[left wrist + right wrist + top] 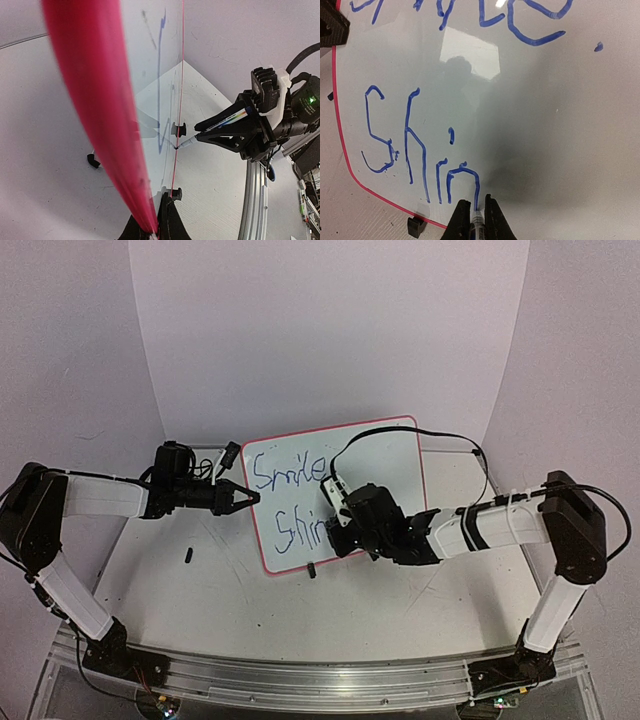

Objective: Write a sentence on the whiteboard

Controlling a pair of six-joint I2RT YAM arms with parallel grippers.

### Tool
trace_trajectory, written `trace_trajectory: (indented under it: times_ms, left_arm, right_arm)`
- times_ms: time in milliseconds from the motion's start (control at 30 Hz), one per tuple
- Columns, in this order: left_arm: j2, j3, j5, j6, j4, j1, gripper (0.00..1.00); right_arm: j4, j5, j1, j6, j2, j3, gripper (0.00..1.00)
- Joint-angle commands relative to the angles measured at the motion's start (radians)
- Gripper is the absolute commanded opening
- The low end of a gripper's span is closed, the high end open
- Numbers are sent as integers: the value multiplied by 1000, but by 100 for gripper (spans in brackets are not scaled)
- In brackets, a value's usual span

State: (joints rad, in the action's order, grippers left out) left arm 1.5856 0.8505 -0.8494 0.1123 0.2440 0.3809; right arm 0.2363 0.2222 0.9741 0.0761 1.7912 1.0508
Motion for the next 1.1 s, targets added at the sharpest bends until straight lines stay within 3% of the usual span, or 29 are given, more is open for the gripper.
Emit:
trace_trajectory:
  times_ms: [0, 433, 1067]
  left_arm:
    - [44, -22, 204, -111, -107, 16, 0]
    - [48, -17, 207, -111, -107, 15, 0]
    - [55, -13, 205, -111, -108, 15, 0]
  right_arm:
    - [16, 11, -8, -13, -108, 35, 0]
    - [32, -60, -61, -48, -80, 41, 0]
    - [57, -12, -32, -111, -82, 2, 0]
